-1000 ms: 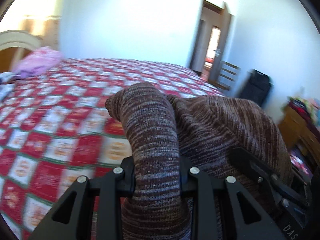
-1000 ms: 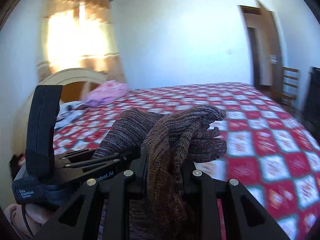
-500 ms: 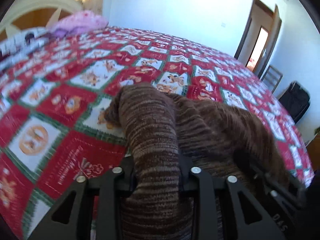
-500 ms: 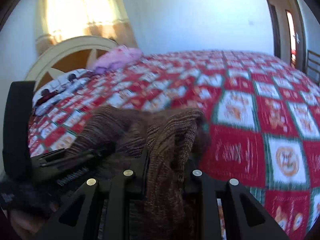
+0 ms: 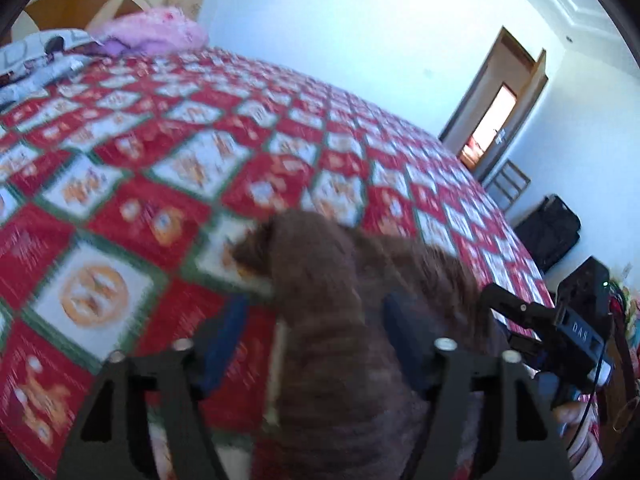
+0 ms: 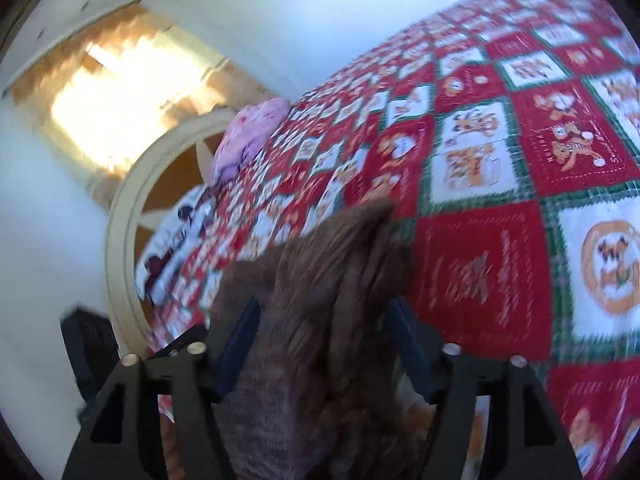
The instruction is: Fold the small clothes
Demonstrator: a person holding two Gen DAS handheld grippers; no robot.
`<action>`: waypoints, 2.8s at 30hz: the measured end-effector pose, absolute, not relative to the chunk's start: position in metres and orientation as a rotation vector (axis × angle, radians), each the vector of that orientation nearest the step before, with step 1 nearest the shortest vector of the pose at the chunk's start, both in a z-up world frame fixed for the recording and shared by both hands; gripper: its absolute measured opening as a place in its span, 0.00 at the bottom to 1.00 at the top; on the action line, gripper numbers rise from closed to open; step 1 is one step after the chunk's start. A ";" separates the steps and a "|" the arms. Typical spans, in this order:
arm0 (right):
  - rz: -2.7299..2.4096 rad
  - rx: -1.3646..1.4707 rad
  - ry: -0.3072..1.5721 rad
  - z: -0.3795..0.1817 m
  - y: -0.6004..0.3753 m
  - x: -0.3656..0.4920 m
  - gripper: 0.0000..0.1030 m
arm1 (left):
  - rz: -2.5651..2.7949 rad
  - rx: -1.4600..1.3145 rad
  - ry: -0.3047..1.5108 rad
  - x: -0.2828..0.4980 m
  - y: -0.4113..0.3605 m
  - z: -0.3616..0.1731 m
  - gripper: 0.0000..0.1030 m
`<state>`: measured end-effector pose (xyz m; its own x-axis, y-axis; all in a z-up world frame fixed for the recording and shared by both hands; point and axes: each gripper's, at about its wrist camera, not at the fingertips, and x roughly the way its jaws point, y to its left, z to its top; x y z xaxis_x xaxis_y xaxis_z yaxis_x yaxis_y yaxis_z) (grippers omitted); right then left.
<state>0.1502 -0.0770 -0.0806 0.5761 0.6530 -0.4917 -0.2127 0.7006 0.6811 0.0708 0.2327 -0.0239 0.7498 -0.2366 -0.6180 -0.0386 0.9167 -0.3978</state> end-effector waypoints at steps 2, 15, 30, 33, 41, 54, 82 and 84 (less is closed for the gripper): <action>0.547 0.626 0.840 -0.086 -0.082 0.172 0.66 | -0.112 -0.445 0.757 0.089 0.237 -0.028 0.73; 0.592 0.428 0.950 -0.096 -0.038 0.234 0.33 | -0.098 -0.439 0.957 0.170 0.224 -0.057 0.56; 0.402 -0.083 0.664 -0.076 -0.003 0.224 0.25 | -0.096 -0.252 0.816 0.184 0.208 -0.044 0.39; 0.340 0.018 0.664 -0.070 -0.034 0.227 0.35 | -0.083 -0.272 0.776 0.170 0.216 -0.037 0.49; 0.325 0.068 0.572 -0.022 -0.053 0.152 0.37 | -0.004 -0.226 0.759 0.107 0.206 -0.022 0.55; 0.330 -0.034 0.770 -0.086 -0.003 0.058 0.37 | 0.006 -0.321 0.842 0.061 0.194 -0.050 0.63; 0.528 -0.310 0.785 0.027 0.116 0.197 0.55 | 0.009 -0.308 0.759 0.026 0.194 -0.069 0.78; 0.575 -0.444 0.854 0.003 0.147 0.220 0.50 | -0.001 -0.320 0.759 0.026 0.197 -0.068 0.78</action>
<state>0.2197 0.1471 0.0031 0.5236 0.2913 -0.8006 -0.6325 0.7625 -0.1362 0.0258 0.1967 -0.0679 0.7279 -0.1153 -0.6759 -0.1139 0.9517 -0.2850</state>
